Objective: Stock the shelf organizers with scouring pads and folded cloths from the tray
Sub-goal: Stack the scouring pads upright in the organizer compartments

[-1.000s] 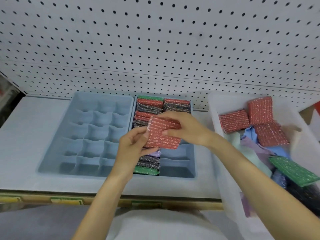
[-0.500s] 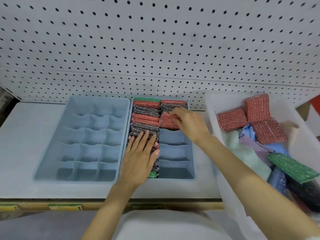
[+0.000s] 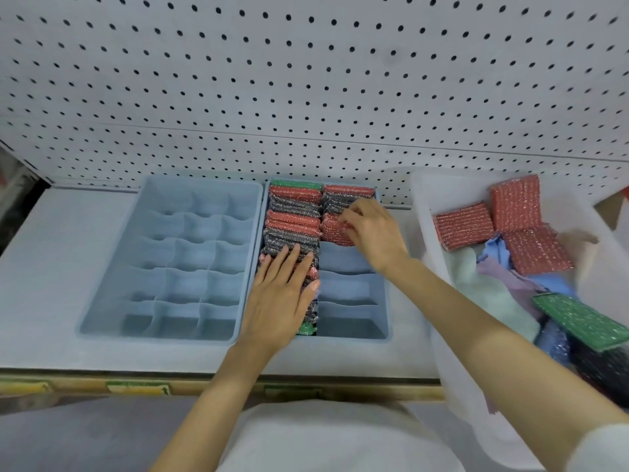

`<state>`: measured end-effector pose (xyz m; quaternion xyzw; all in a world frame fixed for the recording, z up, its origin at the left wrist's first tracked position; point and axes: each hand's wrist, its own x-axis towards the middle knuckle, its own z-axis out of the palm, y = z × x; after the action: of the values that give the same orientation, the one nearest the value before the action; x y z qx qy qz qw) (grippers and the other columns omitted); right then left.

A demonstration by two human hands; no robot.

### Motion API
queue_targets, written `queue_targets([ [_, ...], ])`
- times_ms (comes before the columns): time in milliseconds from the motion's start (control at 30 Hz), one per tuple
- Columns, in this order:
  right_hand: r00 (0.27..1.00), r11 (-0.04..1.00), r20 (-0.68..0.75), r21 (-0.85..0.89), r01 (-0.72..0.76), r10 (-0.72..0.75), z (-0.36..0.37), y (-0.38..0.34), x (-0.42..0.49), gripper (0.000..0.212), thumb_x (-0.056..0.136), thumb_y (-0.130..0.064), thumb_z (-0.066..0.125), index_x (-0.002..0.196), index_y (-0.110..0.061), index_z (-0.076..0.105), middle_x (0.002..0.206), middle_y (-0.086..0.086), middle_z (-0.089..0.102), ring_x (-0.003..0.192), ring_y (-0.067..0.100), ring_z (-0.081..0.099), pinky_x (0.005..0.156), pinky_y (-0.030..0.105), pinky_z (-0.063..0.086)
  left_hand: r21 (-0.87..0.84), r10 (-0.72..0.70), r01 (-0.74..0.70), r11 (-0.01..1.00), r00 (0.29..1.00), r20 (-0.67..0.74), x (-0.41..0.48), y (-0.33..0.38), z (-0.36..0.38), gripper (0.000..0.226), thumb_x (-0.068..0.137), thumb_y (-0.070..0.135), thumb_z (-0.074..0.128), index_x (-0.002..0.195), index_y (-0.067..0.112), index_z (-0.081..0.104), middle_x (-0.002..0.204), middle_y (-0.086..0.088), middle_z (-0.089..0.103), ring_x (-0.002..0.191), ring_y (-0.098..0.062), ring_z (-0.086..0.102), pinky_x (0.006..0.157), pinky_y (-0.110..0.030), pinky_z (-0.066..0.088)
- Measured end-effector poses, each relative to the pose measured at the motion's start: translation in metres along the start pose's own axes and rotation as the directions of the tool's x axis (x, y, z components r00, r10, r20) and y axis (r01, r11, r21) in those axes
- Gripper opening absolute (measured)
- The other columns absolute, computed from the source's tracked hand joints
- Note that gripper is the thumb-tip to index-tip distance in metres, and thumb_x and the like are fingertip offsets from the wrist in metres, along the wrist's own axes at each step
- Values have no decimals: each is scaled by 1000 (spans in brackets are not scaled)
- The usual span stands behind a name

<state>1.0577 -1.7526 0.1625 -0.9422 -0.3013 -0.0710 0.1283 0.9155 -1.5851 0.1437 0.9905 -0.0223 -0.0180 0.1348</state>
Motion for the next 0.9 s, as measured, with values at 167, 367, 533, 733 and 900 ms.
queue_targets([
  [167, 997, 999, 72, -39, 32, -29, -21, 4, -7, 37, 80, -7, 72, 115, -16, 68, 91, 10, 56, 82, 29, 55, 63, 36, 50, 14, -11, 11, 1000, 1000, -2, 0, 0, 0, 65, 97, 51, -4, 149, 21, 24, 156, -2, 27, 146, -18, 18, 118, -36, 2],
  [367, 971, 991, 234, -114, 76, -47, -21, 5, -14, 44, 88, 2, 56, 127, -18, 55, 104, 8, 55, 77, 28, 61, 51, 29, 34, 30, -4, 4, 1000, 1000, -10, 0, -1, 1, 69, 95, 52, -6, 149, 22, 25, 156, -2, 25, 146, -17, 16, 119, -36, 1],
  [533, 955, 990, 292, -113, 89, -52, -15, 8, -8, 45, 89, 3, 52, 127, -21, 55, 108, 6, 52, 85, 29, 59, 56, 31, 37, 25, -10, 10, 1000, 1000, -3, 0, -1, 1, 69, 94, 52, -4, 150, 23, 23, 158, -1, 21, 147, -17, 13, 119, -34, -2],
  [733, 923, 998, 385, -53, 23, -1, -18, 5, -9, 60, 86, 10, 47, 139, -20, 45, 123, 7, 47, 110, 27, 50, 67, 33, 40, 36, -12, 11, 999, 1000, 21, -1, -1, -1, 72, 92, 53, -5, 150, 23, 25, 158, -2, 23, 147, -18, 14, 119, -35, -1],
  [900, 988, 933, 85, 327, -152, 131, -59, 3, -24, 34, 91, -2, 53, 123, -11, 61, 111, 4, 50, 84, 18, 58, 79, 29, 48, 0, -45, 45, 999, 997, -59, 6, 24, -25, 69, 97, 53, 8, 145, 13, 37, 155, -9, 29, 146, -24, 16, 118, -41, 5],
])
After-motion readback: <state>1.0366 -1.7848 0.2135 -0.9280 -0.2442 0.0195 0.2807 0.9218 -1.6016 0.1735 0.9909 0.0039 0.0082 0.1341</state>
